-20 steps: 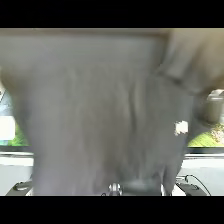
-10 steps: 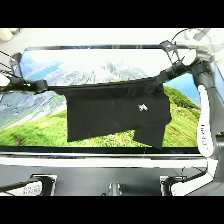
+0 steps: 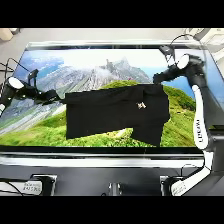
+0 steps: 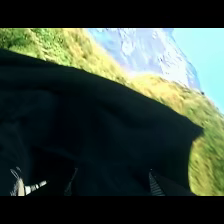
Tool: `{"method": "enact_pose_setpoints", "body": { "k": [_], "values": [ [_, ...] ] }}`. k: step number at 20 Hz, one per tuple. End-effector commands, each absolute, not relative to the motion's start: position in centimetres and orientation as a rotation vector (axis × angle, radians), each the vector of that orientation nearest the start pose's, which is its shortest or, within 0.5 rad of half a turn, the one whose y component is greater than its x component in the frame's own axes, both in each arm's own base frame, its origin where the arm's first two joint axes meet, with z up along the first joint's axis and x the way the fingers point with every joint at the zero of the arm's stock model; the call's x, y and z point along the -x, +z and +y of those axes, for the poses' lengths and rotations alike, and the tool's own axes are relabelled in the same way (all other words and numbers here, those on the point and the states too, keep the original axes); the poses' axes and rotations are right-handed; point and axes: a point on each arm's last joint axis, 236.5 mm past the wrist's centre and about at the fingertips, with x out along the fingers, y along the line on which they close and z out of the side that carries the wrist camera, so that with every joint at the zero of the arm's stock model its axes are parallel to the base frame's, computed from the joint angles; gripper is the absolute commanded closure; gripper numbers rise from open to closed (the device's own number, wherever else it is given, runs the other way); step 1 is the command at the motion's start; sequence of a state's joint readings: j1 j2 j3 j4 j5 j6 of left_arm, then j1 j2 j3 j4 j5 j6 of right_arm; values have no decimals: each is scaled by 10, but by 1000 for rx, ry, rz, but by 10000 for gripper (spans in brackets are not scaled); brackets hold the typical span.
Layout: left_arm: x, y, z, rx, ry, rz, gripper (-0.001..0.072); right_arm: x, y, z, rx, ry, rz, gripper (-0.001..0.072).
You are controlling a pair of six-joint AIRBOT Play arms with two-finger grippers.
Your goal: Fold the shirts.
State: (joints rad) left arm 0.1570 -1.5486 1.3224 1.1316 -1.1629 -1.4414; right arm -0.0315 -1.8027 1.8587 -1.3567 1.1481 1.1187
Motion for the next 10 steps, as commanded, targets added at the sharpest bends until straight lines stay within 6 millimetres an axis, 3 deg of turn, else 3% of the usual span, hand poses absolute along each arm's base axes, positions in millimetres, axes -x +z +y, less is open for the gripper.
{"method": "enact_pose_setpoints", "body": {
  "k": [1,3,6,10],
  "values": [
    [-362,-34,-25,478,-258,1560,270,-501,38,-36,160,321,1226,333],
    [-317,-54,-29,511,-252,1627,268,-462,26,-74,71,295,1367,366],
    [-255,-83,-56,558,-306,1696,268,-423,9,-97,2,309,1495,366],
    [-245,-104,-78,643,-292,1651,268,-420,5,-95,6,334,1502,366]
  ]
}}
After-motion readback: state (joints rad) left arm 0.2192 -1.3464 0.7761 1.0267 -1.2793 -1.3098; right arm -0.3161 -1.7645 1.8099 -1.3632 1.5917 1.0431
